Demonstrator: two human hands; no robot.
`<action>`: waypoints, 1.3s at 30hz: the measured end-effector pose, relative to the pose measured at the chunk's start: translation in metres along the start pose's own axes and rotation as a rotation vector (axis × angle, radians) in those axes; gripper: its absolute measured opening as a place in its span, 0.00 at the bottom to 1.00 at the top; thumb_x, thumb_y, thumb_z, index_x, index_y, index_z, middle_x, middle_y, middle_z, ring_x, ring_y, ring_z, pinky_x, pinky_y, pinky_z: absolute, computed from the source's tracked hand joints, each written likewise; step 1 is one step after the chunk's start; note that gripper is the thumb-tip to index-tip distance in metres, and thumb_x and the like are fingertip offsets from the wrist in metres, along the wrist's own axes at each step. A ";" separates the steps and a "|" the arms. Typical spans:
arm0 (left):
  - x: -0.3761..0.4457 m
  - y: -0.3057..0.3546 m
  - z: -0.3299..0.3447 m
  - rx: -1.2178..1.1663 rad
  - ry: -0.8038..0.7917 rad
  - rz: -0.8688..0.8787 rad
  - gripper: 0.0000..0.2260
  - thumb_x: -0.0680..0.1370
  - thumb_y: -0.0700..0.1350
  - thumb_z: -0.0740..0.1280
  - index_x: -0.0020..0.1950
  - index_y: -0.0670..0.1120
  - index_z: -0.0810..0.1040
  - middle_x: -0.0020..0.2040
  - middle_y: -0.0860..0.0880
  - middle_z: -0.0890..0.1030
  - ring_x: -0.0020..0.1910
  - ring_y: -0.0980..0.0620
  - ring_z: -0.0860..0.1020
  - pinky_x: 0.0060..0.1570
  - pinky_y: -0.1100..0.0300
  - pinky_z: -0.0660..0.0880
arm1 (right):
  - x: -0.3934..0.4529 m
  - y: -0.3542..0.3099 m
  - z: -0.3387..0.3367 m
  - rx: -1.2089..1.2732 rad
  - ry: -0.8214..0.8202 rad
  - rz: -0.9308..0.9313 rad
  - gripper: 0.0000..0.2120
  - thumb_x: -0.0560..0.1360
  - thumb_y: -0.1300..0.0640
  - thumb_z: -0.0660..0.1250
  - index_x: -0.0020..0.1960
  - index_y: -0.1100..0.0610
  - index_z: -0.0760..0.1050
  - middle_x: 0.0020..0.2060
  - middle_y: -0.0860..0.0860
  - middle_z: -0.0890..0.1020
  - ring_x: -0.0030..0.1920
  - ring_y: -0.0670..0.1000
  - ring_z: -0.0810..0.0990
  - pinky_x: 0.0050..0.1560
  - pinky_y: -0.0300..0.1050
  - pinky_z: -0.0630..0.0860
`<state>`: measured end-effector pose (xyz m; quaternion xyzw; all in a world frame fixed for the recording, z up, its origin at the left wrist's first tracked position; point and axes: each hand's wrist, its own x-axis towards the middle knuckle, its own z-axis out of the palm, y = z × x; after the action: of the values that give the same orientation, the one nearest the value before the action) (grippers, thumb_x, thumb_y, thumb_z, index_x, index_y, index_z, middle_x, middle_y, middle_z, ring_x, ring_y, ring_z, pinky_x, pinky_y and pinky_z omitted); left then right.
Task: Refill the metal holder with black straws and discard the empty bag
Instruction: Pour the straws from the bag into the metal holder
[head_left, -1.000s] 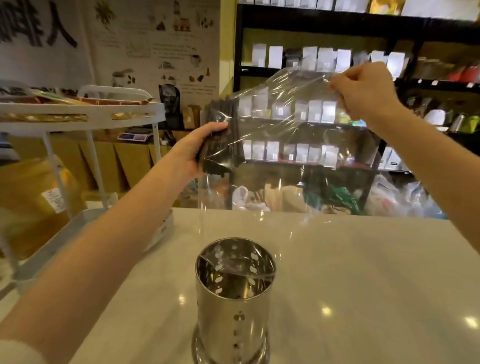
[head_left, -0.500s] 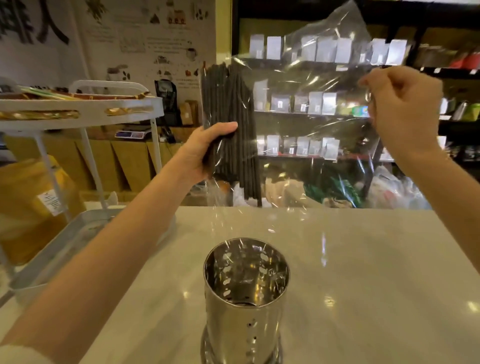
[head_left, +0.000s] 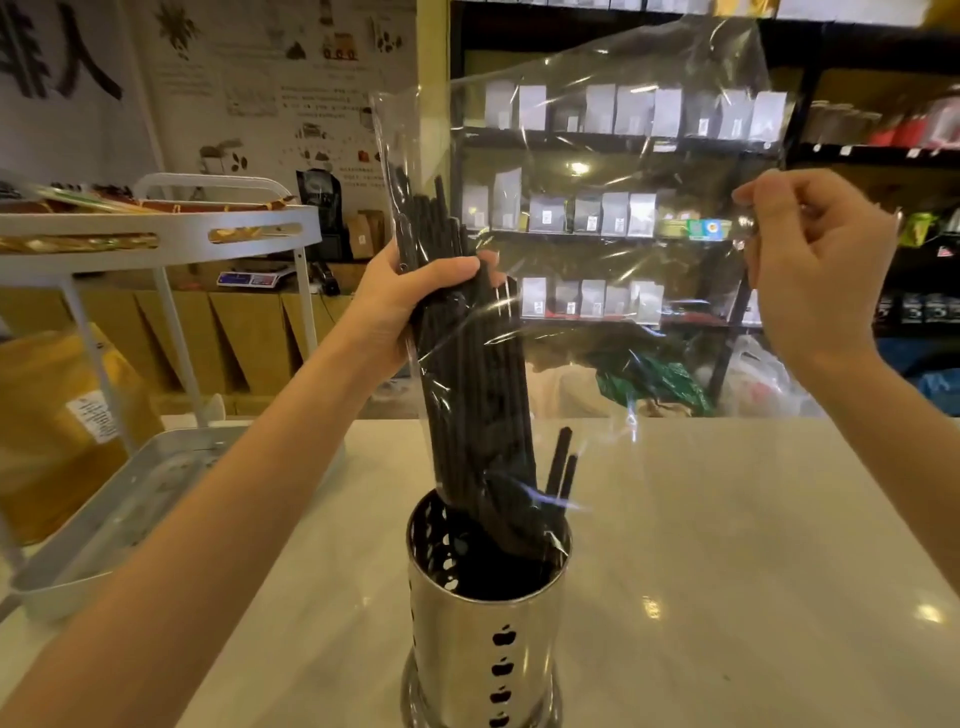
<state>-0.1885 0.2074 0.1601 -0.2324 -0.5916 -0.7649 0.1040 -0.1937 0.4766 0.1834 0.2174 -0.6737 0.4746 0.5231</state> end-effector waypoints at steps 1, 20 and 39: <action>-0.001 0.002 0.001 -0.005 0.000 0.001 0.24 0.68 0.37 0.69 0.63 0.36 0.68 0.40 0.48 0.85 0.41 0.50 0.84 0.41 0.58 0.79 | -0.001 -0.001 0.000 -0.004 0.001 -0.001 0.11 0.78 0.50 0.59 0.47 0.52 0.77 0.22 0.41 0.73 0.26 0.54 0.69 0.28 0.50 0.65; -0.014 0.043 0.012 0.105 -0.042 0.089 0.22 0.67 0.41 0.70 0.59 0.48 0.70 0.50 0.44 0.83 0.48 0.45 0.82 0.49 0.51 0.80 | -0.005 -0.021 -0.005 0.273 -0.075 0.171 0.10 0.77 0.55 0.60 0.37 0.48 0.70 0.18 0.45 0.72 0.17 0.46 0.66 0.18 0.35 0.63; -0.034 0.021 0.000 0.025 -0.040 -0.091 0.34 0.63 0.63 0.69 0.63 0.46 0.71 0.57 0.43 0.79 0.56 0.43 0.78 0.54 0.48 0.76 | -0.002 -0.036 0.002 0.356 0.004 0.288 0.11 0.77 0.56 0.62 0.38 0.46 0.73 0.18 0.44 0.71 0.19 0.44 0.65 0.19 0.39 0.62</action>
<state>-0.1492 0.1972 0.1620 -0.2191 -0.6132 -0.7566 0.0601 -0.1654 0.4578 0.1967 0.2069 -0.6023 0.6564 0.4045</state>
